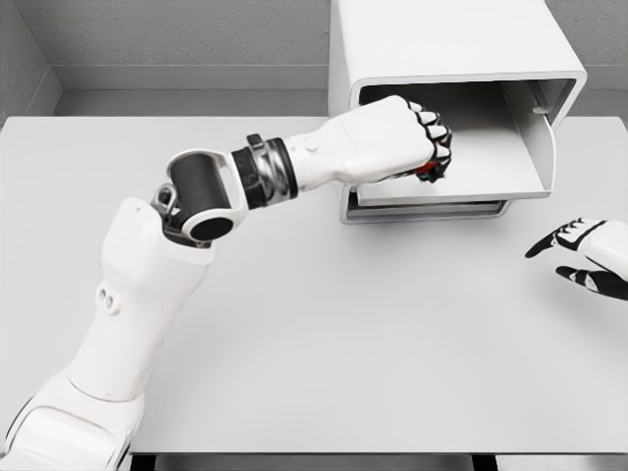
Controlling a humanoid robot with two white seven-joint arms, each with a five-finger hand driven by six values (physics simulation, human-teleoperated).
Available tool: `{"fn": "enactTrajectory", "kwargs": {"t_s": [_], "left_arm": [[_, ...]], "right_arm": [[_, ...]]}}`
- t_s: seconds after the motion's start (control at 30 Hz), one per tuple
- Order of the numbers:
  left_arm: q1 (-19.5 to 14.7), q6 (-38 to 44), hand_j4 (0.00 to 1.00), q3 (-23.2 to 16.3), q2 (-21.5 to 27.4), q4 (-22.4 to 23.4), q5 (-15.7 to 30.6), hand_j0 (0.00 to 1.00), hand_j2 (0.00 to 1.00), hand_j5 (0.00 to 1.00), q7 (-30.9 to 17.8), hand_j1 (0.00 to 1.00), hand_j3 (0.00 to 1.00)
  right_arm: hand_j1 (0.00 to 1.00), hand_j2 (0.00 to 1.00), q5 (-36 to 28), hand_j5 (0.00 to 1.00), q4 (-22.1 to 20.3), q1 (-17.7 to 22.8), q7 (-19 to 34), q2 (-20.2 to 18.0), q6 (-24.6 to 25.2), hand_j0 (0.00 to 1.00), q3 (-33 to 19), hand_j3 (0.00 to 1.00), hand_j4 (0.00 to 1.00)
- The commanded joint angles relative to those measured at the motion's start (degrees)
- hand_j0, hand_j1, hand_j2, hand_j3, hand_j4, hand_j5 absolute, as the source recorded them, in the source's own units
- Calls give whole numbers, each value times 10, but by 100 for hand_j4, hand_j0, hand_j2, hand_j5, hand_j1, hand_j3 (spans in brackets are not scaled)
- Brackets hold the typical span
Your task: Slide open multi-storey tabletop storage cabinets and put open load switch and slide close multi-storey tabletop storage cabinets
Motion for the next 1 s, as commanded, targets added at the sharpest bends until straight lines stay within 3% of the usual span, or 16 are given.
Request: {"fn": "enactTrajectory", "kwargs": {"t_s": [0.0,0.4,0.53,0.67,0.73,0.97], "left_arm": [[0,2,36,-4,0,10,2,36,36,36,1,36,36],[-8,2,37,-18,0,31,2,37,37,37,2,37,37],[-11,2,52,-18,0,30,2,52,52,52,2,52,52],[-11,2,59,-18,0,30,2,59,59,59,2,59,59],[-11,2,66,-17,0,30,2,66,66,66,2,66,66],[-13,2,68,-17,0,30,2,68,68,68,2,68,68]], "right_arm": [[61,61,-4,61,-1,0,0,0,1,61,0,61,61],[61,61,-4,61,-10,1,0,0,1,61,1,61,61],[61,61,-4,61,-10,1,0,0,1,61,1,61,61],[62,62,-4,62,-10,1,0,0,1,62,1,62,62],[62,62,-4,62,-10,1,0,0,1,62,1,62,62],[62,62,-4,62,-10,0,0,1,1,62,1,62,62]]}}
